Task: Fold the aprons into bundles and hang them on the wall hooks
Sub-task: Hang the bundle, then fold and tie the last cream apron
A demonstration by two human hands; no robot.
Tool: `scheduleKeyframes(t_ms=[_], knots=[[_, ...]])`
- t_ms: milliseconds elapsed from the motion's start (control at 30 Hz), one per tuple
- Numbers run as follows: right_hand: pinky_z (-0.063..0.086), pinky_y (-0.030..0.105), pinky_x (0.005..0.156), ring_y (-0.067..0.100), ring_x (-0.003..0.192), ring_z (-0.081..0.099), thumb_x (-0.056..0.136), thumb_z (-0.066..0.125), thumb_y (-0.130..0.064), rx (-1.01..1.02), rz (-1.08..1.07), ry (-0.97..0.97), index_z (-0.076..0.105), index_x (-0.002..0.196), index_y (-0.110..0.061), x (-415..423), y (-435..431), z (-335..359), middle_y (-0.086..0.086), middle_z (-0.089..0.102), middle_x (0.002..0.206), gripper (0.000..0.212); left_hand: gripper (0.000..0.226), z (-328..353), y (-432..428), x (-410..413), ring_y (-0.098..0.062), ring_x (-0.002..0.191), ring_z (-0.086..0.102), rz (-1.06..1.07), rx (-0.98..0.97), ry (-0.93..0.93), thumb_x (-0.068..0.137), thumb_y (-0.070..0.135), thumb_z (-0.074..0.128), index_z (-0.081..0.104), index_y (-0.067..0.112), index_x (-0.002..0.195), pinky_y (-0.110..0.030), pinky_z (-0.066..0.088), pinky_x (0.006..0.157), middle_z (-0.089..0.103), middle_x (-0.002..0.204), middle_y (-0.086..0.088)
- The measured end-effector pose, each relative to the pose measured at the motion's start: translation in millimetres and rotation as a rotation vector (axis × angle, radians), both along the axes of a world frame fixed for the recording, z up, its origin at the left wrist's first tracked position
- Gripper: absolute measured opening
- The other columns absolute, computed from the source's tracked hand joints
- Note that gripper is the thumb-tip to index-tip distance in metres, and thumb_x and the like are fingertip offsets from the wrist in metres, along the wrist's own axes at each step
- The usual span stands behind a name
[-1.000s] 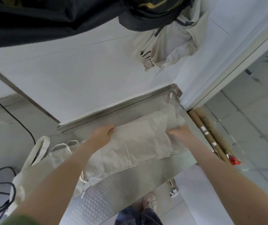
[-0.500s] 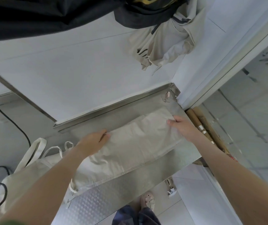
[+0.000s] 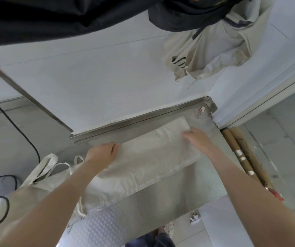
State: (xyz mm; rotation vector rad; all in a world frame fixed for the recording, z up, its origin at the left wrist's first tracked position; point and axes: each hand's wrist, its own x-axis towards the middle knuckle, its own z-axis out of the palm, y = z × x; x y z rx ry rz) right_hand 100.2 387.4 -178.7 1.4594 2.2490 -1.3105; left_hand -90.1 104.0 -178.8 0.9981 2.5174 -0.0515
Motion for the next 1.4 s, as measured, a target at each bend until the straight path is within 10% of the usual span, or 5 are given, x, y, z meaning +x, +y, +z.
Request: scheduleKeyframes(t_ms=[233, 667, 967, 1267, 1400], knots=[[0.034, 0.034, 0.065, 0.025, 0.078, 0.045, 0.095, 0.046, -0.021, 0.267, 0.031, -0.018, 0.033, 0.06, -0.015, -6.0, 3.1, -11.7, 0.004, 0.04, 0.073, 0.038, 0.032, 3.9, 46.0, 10.7, -0.022, 0.078, 0.049, -0.018, 0.116, -0.268, 0.101, 0.041, 0.036, 0.049, 0.015, 0.089, -0.029, 0.034, 0.065, 0.054, 0.084, -0.003], [0.039, 0.036, 0.079, 0.037, 0.105, 0.053, 0.089, 0.051, -0.012, 0.3, 0.061, -0.181, 0.049, 0.09, -0.011, 12.8, 11.5, -17.4, 0.016, 0.056, 0.102, 0.002, 0.04, 15.3, 51.5, 6.1, -0.014, 0.042, 0.038, 0.097, 0.095, -0.598, 0.097, 0.048, 0.044, 0.048, 0.016, 0.075, -0.018, 0.033, 0.042, 0.038, 0.051, 0.002], [0.042, 0.04, 0.094, 0.024, 0.103, 0.05, 0.082, 0.072, -0.032, 0.202, -0.304, 0.145, 0.052, 0.109, -0.005, 48.6, -9.9, 21.5, 0.008, 0.051, 0.108, 0.043, 0.031, 66.8, 60.6, 18.0, -0.01, 0.036, 0.023, 0.207, 0.464, -0.788, 0.098, 0.035, 0.051, 0.05, 0.013, 0.077, -0.022, 0.019, 0.042, 0.028, 0.045, 0.004], [0.047, 0.027, 0.084, 0.02, 0.101, 0.064, 0.092, 0.015, -0.067, -0.676, -0.134, 0.207, 0.071, 0.102, -0.004, 68.5, -81.0, 92.8, 0.011, 0.071, 0.109, 0.084, 0.029, 162.8, 67.5, 42.5, -0.007, 0.034, 0.024, 0.358, 0.806, -0.844, 0.101, 0.028, 0.046, 0.06, 0.007, 0.088, -0.015, 0.017, 0.039, 0.032, 0.039, 0.01], [0.05, 0.031, 0.088, 0.021, 0.108, 0.065, 0.066, 0.064, -0.073, -0.809, -0.198, 0.676, 0.062, 0.118, -0.009, 63.2, -95.1, 135.3, 0.01, 0.067, 0.119, 0.083, 0.034, 196.2, 62.6, 53.7, -0.018, 0.048, 0.038, 0.461, 0.956, -0.923, 0.094, 0.036, 0.055, 0.059, 0.006, 0.08, -0.021, 0.027, 0.046, 0.04, 0.052, -0.004]])
